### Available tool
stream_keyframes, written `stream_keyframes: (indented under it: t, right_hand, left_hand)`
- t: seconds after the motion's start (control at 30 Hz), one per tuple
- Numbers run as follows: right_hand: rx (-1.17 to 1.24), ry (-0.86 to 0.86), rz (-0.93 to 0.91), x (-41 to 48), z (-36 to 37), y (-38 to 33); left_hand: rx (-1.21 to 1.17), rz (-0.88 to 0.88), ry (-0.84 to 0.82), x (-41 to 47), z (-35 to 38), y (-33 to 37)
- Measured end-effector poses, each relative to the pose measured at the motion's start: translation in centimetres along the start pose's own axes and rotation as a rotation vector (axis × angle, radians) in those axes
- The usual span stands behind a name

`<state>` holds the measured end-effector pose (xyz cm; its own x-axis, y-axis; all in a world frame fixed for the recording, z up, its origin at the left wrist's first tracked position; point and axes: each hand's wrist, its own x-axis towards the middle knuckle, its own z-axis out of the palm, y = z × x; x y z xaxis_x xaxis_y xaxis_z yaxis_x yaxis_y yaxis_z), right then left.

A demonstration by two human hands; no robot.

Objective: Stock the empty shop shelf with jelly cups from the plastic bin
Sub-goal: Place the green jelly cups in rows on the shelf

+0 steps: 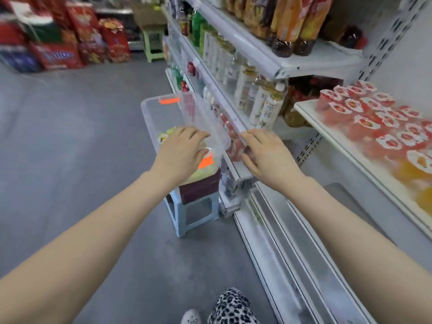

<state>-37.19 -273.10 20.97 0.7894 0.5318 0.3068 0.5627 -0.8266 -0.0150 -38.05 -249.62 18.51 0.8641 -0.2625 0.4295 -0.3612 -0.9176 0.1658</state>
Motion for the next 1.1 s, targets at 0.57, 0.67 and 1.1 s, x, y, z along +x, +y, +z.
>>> stream_keyframes:
  t: [0.57,0.67,1.1]
  right_hand:
    - [0.227,-0.336,-0.125,22.3,19.5,4.7]
    - [0.254,-0.430,-0.125,25.1,23.4,5.4]
    - [0.269,-0.765,0.178,34.7,38.1,5.5]
  left_hand:
    - [-0.066,-0.471,-0.180,8.4,12.1,-17.2]
    - [-0.088,-0.531,-0.214,10.6,15.0,-19.2]
    - [-0.117,-0.676,-0.465,16.3,25.1,-26.6]
